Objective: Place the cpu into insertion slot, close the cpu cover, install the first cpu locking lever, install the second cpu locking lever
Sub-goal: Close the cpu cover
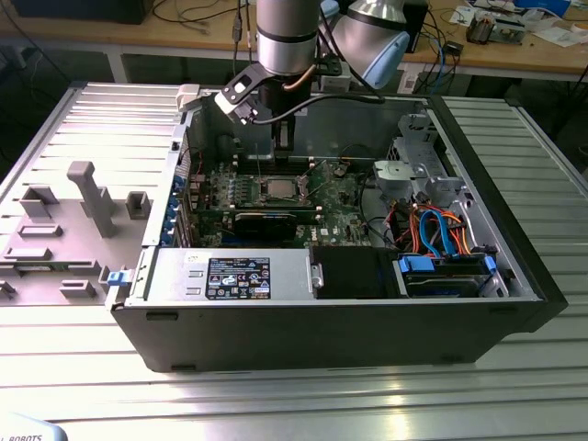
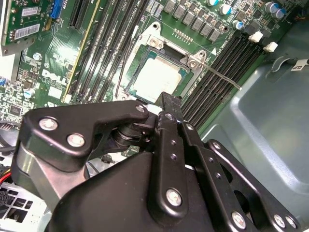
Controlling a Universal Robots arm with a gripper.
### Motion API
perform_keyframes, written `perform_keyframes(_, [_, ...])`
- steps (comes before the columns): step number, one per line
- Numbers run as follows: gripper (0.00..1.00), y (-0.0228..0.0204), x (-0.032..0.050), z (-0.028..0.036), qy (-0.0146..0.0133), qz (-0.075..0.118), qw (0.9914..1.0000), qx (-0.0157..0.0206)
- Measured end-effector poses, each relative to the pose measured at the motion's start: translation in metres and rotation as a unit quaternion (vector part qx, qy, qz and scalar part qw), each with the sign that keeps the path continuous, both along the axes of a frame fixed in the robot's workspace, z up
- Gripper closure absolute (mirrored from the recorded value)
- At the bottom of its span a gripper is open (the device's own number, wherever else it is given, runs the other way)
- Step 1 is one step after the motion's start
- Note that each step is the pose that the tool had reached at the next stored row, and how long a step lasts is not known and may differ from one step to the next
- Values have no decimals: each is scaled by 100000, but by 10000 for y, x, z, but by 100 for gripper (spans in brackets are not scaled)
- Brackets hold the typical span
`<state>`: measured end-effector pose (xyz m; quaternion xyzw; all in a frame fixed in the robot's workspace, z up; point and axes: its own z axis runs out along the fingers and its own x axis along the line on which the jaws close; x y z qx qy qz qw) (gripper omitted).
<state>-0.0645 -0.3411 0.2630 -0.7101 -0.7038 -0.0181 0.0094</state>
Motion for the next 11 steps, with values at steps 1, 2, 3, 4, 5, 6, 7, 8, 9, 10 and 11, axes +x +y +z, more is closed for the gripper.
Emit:
perform_keyframes(1, [89, 0, 5, 0, -1, 7, 100000, -2])
perform_keyframes(2, [89, 0, 10, 0, 0, -1, 100000, -2])
perform_keyframes(3, [89, 0, 16, 0, 1, -1, 100000, 2])
perform_keyframes(4, [89, 0, 22, 0, -4, -5, 100000, 1])
perform_keyframes(5, [89, 0, 30, 0, -2, -2, 100000, 2])
perform_keyframes(6, [89, 0, 34, 0, 0, -1, 100000, 3])
perform_keyframes(7, [89, 0, 38, 0, -4, -7, 100000, 5])
perform_keyframes(8, [89, 0, 40, 0, -1, -8, 100000, 3])
perform_keyframes(9, [89, 0, 41, 0, -1, -8, 100000, 3])
perform_keyframes(10, [89, 0, 43, 0, -1, -5, 100000, 1])
perform_keyframes(11, [89, 0, 46, 0, -1, -4, 100000, 3])
